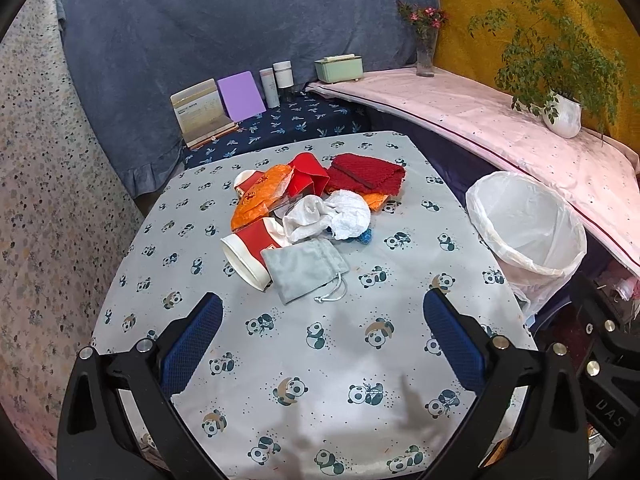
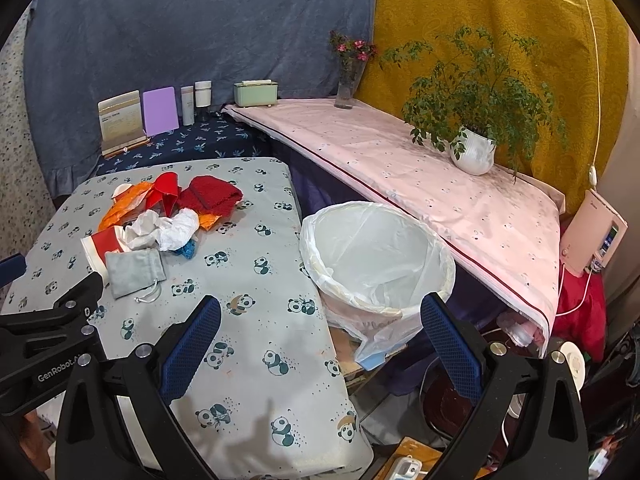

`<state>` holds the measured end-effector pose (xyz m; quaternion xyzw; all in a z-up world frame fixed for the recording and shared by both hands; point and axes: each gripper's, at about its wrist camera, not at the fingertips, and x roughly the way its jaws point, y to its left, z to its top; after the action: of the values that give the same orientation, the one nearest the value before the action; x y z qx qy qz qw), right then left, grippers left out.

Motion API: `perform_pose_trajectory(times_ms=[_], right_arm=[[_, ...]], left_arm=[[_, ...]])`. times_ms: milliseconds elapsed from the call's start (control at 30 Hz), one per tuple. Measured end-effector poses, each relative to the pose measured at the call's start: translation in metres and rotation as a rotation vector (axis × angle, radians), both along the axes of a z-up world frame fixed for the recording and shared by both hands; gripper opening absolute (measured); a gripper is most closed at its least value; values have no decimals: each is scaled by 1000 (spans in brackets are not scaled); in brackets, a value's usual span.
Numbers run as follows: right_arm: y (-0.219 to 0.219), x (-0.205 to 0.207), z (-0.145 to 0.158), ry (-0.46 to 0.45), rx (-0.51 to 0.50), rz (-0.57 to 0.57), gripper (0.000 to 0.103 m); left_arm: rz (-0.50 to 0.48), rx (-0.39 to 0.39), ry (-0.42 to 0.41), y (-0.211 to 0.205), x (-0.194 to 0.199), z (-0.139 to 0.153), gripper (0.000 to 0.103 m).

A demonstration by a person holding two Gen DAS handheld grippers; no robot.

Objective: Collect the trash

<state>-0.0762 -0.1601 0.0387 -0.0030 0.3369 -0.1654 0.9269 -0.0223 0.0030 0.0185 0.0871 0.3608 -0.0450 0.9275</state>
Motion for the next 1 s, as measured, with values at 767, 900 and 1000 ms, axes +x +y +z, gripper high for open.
perform_pose_trajectory(times_ms=[767,900,1000], right_arm=[[-1,-7,6,-13,-5,-30,96],[-1,-7,5,-15,-4,-31,96],[-1,-8,5,-14,-5,-32,96]], left_arm=[[-31,-5,1,-6,-1,4,96],[-29,-6,-3,-5,2,5,96],[-28,-7,-3,-5,4,5,96]])
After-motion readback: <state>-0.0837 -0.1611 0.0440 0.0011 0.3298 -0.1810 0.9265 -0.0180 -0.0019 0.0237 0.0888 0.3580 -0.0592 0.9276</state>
